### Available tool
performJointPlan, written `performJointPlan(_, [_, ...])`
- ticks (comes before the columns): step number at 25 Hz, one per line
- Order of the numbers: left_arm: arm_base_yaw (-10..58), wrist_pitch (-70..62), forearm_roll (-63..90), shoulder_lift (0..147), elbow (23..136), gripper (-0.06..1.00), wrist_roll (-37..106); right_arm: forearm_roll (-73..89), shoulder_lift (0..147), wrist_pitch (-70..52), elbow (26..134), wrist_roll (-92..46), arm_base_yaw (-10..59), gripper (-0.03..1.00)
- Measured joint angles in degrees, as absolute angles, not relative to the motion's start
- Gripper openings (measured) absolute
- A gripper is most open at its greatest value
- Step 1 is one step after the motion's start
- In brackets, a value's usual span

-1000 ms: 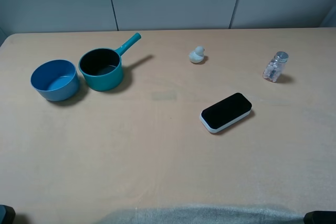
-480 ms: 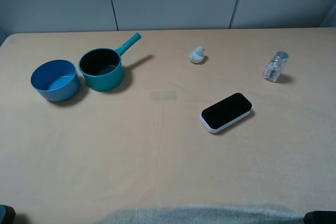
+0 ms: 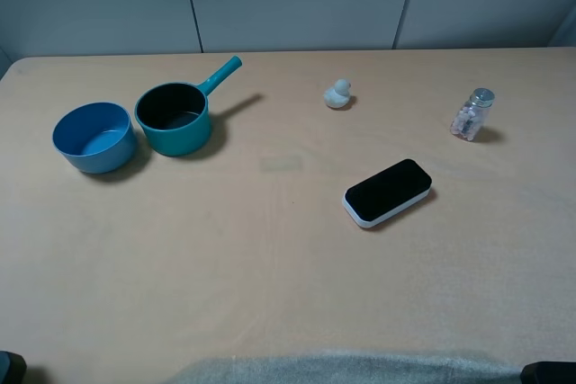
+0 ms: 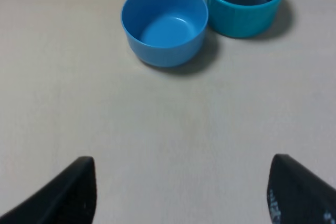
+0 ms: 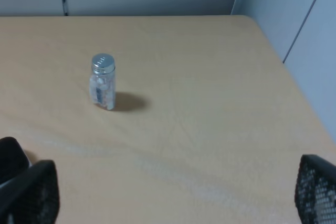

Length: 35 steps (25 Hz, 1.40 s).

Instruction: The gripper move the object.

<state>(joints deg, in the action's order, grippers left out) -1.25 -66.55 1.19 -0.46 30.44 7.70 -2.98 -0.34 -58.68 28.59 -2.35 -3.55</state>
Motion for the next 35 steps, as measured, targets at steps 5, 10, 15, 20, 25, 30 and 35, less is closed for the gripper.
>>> performJointPlan(5, [-1.2, -66.6, 1.2, -0.5, 30.4, 0.74, 7.7, -3.0, -0.3, -58.7, 28.6, -2.3, -3.5, 0.68])
performJointPlan(10, [-1.2, -66.5, 1.2, -0.5, 30.4, 0.74, 7.7, -3.0, -0.3, -58.7, 28.6, -2.3, -3.5, 0.68])
performJointPlan(15, [-1.2, -66.5, 1.2, -0.5, 30.4, 0.74, 7.7, -3.0, -0.3, -58.7, 28.6, -2.3, -3.5, 0.68])
performJointPlan(20, [-1.2, -66.5, 1.2, -0.5, 30.4, 0.74, 7.7, -3.0, -0.3, -58.7, 28.6, -2.3, -3.5, 0.68])
performJointPlan(25, [-1.2, -66.5, 1.1, -0.5, 30.4, 0.74, 7.7, -3.0, -0.3, -58.7, 28.6, -2.3, -3.5, 0.68])
performJointPlan(30, [-1.2, -66.5, 1.1, -0.5, 30.4, 0.74, 7.7, -3.0, -0.3, -58.7, 28.6, -2.3, -3.5, 0.68])
performJointPlan(35, [-1.2, -63.3, 1.7, -0.5, 30.4, 0.74, 6.0, -3.0, -0.3, -58.7, 28.6, -2.3, -3.5, 0.68])
